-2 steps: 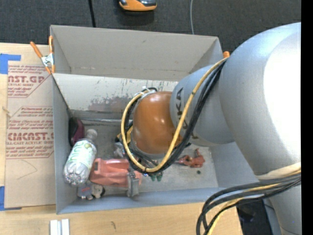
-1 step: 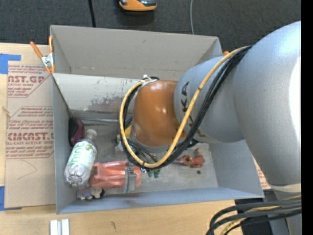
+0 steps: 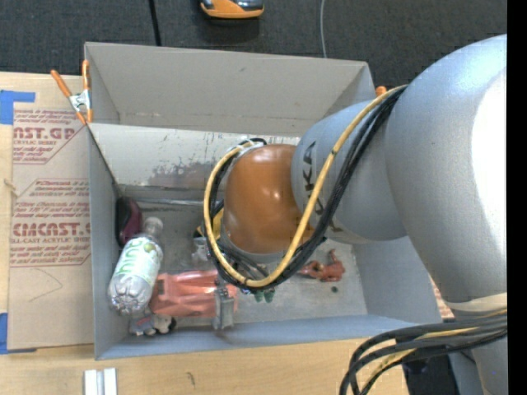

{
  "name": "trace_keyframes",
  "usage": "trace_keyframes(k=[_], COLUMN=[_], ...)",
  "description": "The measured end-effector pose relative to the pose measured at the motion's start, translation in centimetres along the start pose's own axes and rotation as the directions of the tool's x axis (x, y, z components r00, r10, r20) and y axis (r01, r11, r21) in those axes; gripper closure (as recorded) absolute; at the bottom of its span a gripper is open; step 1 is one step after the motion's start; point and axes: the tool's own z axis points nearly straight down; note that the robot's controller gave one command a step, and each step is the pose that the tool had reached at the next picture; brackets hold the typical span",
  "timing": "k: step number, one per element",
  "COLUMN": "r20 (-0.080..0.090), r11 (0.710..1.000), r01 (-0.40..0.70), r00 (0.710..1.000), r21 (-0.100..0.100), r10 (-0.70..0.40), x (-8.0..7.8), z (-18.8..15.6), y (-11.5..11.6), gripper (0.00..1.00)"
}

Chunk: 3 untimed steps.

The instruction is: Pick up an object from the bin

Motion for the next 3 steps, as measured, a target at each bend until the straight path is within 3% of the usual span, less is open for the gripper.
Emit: trace_keyframes(k=[1, 2, 3], r20=[0.004, 0.018, 0.019], r11=[0.993, 0.996, 0.996], r01=[-0.115, -0.095, -0.092], r00=[0.993, 0.995, 0.996], r21=[-0.002, -0.005, -0.005], r10=[0.115, 0.095, 0.092], x=[-0.2, -0.8, -0.8], z=[4.2, 5.8, 5.7], y=[0.6, 0.7, 0.7], gripper=[0.0, 1.0, 1.0])
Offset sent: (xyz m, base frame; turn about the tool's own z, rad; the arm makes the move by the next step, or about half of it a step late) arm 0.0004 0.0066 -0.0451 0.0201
